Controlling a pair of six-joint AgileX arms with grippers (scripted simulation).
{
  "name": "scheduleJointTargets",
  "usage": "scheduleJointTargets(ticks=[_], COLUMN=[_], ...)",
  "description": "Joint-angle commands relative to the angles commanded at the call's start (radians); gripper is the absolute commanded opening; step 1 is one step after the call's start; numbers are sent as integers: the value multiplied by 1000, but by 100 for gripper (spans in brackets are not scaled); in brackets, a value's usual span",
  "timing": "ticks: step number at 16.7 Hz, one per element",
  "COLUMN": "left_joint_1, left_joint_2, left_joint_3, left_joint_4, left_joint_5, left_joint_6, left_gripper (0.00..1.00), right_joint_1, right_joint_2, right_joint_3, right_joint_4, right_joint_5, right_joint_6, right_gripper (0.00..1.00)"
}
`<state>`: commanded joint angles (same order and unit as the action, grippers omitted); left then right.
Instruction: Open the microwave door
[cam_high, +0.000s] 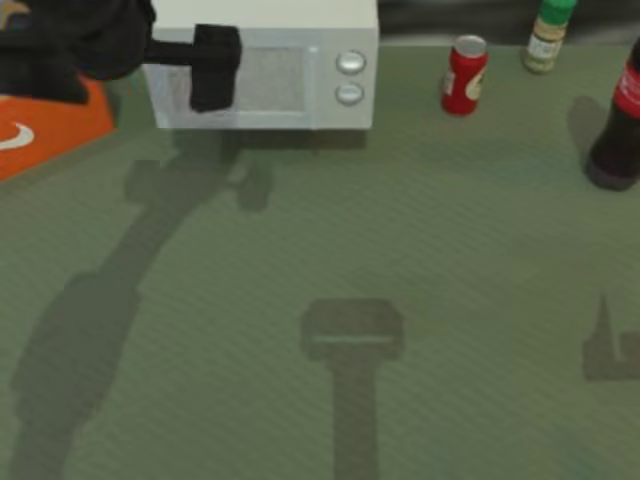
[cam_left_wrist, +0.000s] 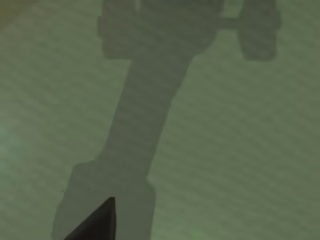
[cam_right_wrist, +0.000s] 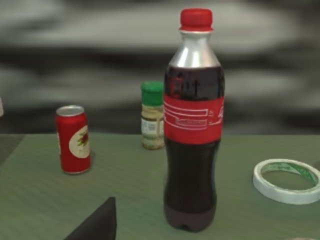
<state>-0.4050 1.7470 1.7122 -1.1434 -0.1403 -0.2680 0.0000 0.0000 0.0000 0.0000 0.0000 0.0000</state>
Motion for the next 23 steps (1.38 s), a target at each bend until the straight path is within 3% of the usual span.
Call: scheduleJointTargets(ticks=[6,12,16,23], left_joint_1=[-108,-169,-181,-174], left_joint_2=[499,758,805,803], left_joint_3=[636,1088,1190,1171], left_joint_4=[-246,-323,-324,-306], left_joint_5=[-73,-126,-140,-138], left_joint_6=[-127,-230,-258,-253], left_gripper=[100,100,100,100], right_joint_1=[0,0,0,0], right_joint_2=[0,0,0,0], right_joint_3=[0,0,0,0], right_joint_4=[0,0,0,0], right_joint_5=[0,0,0,0], right_joint_6=[0,0,0,0], right_gripper=[100,100,100,100])
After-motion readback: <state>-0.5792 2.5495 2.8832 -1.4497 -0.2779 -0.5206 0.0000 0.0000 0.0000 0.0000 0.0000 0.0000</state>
